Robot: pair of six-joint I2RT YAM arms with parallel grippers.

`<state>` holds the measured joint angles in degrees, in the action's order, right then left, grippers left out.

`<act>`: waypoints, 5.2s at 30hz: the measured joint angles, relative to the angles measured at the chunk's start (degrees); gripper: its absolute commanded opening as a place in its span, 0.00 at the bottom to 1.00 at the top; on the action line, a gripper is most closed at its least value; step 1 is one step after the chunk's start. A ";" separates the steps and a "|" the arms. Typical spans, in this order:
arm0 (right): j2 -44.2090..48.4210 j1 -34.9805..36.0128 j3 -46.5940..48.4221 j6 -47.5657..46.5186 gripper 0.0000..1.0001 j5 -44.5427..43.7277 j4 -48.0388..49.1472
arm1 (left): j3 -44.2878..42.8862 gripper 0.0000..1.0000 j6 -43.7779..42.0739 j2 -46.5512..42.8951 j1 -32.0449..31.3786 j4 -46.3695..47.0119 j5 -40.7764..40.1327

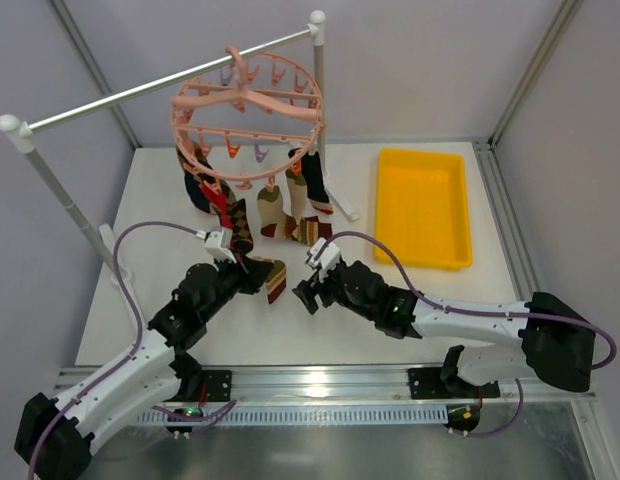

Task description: Remove the socks clipped to the hanger

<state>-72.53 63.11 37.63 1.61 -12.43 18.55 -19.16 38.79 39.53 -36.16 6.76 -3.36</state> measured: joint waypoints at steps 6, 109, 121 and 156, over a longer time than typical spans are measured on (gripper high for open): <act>4.70 -0.11 -5.64 1.09 0.79 -0.94 3.19 | -4.17 0.00 1.77 1.92 0.00 2.86 6.38; 59.43 -1.38 -14.73 7.39 0.84 -40.76 -27.32 | 0.83 1.00 -18.53 11.82 3.54 24.20 -14.64; 60.94 -1.36 -14.78 7.39 0.84 -40.24 -27.45 | 0.63 1.00 -17.62 31.23 9.38 40.89 -4.15; 51.08 -1.38 -14.53 7.08 0.84 -39.32 -26.25 | 0.57 0.00 -12.55 31.80 9.73 52.50 1.79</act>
<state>-21.45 61.73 23.09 8.69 -51.75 -7.70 -18.59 26.24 71.33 -26.44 59.27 -1.56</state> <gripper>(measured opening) 0.842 0.005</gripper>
